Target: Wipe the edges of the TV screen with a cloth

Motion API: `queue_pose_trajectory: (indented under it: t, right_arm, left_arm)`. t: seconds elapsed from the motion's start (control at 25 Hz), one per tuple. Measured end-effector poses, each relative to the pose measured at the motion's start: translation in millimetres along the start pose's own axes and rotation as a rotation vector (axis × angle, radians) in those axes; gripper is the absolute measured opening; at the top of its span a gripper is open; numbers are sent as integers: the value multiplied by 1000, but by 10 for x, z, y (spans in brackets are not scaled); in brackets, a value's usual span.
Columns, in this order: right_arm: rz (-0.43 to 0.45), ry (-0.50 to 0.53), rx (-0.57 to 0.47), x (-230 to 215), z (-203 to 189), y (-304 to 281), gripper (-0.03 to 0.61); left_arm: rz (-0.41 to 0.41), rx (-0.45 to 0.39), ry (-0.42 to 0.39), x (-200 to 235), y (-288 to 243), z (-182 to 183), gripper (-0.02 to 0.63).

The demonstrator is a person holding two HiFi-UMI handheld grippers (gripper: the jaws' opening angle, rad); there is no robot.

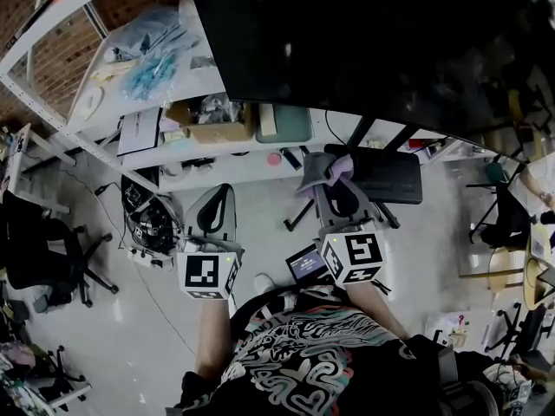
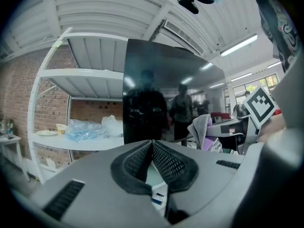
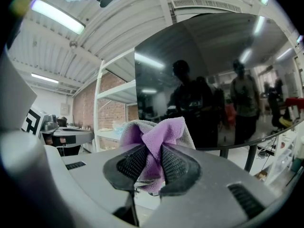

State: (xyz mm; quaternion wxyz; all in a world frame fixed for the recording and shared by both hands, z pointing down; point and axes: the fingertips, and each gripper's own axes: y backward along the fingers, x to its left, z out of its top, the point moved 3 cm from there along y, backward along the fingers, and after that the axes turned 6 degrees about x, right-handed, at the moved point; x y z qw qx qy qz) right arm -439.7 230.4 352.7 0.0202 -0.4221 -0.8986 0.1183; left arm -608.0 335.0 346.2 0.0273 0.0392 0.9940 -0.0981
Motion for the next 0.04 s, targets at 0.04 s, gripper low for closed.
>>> queue_pose_trajectory:
  t: [0.04]
  right_arm:
    - [0,-1,2,4,-4,-9,107]
  left_arm:
    - [-1,1,0,8,-7,-6,18]
